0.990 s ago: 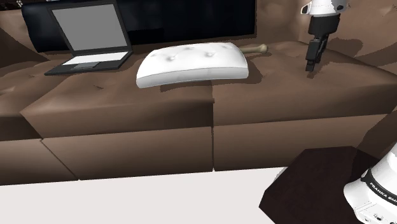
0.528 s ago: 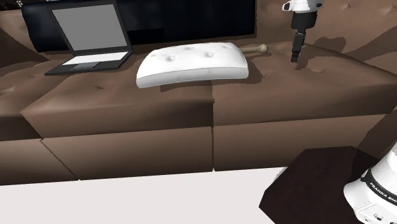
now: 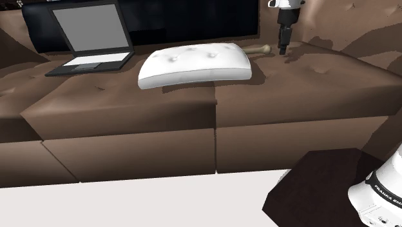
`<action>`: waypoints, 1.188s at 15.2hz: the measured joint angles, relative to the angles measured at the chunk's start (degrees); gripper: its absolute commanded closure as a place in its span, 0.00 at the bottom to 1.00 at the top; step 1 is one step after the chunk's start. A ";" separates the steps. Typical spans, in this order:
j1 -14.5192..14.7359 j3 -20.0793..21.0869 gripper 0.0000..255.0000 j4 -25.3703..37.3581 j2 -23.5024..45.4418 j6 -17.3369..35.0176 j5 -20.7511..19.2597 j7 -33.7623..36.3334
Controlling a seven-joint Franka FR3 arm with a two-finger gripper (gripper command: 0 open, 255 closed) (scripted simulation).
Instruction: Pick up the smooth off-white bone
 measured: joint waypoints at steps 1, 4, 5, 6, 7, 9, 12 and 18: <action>0.03 -0.24 0.00 2.92 2.60 -0.08 0.84 -2.13; -0.51 -0.70 0.00 11.30 9.74 -0.62 3.37 -8.59; -0.96 -0.82 0.00 13.93 11.98 -0.80 4.20 -10.87; -1.33 -0.78 0.00 17.11 14.17 -1.57 4.99 -12.91; -1.54 -0.52 0.00 20.25 16.39 -2.24 5.77 -14.52; -2.45 0.04 0.00 27.78 21.89 -3.82 7.58 -17.93; -3.68 0.78 0.00 35.70 27.24 -5.90 9.15 -21.41; -3.42 0.94 0.00 30.95 26.99 -1.30 9.16 -22.20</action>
